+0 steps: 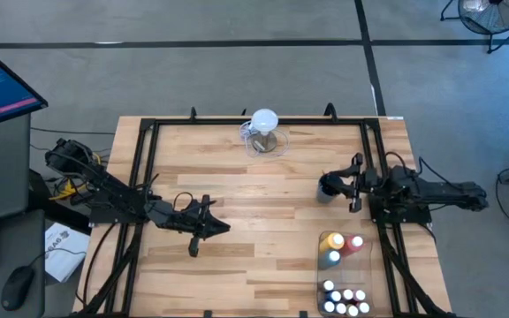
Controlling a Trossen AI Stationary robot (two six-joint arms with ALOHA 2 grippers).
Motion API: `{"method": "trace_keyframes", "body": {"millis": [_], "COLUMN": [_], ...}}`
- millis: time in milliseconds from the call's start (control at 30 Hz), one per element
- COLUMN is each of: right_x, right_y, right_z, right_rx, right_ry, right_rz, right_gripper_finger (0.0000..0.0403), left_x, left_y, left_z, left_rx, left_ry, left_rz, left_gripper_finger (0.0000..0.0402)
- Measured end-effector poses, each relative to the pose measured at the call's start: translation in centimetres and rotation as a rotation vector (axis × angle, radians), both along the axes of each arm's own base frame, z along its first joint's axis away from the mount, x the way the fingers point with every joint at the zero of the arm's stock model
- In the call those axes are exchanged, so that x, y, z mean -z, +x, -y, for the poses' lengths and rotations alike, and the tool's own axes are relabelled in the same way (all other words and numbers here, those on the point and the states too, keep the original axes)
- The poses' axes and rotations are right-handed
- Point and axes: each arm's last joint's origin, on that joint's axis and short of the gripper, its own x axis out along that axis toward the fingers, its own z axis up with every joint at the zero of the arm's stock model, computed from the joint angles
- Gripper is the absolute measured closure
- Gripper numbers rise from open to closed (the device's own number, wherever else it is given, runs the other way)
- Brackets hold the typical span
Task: Pick & Place Paint Supplies
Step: Return to Home Position
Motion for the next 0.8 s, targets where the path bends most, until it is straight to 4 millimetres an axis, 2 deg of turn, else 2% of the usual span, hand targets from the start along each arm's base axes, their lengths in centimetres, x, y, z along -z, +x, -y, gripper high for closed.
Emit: {"method": "trace_keyframes", "body": {"millis": [100,800], "right_x": [0.73,0.83], "right_y": [0.24,0.24], "right_z": [0.05,0.22], "right_rx": [0.008,0.008], "right_ry": [-0.018,0.018], "right_rz": [0.018,0.016], "right_gripper_finger": [0.0262,0.0262], "left_x": [0.0,0.0], "left_y": [0.0,0.13], "left_z": [0.0,-0.3], "left_rx": [0.0,-0.022], "left_ry": [0.002,0.051], "left_rz": [0.0,0.006], "left_gripper_finger": [0.0385,0.0385]}}
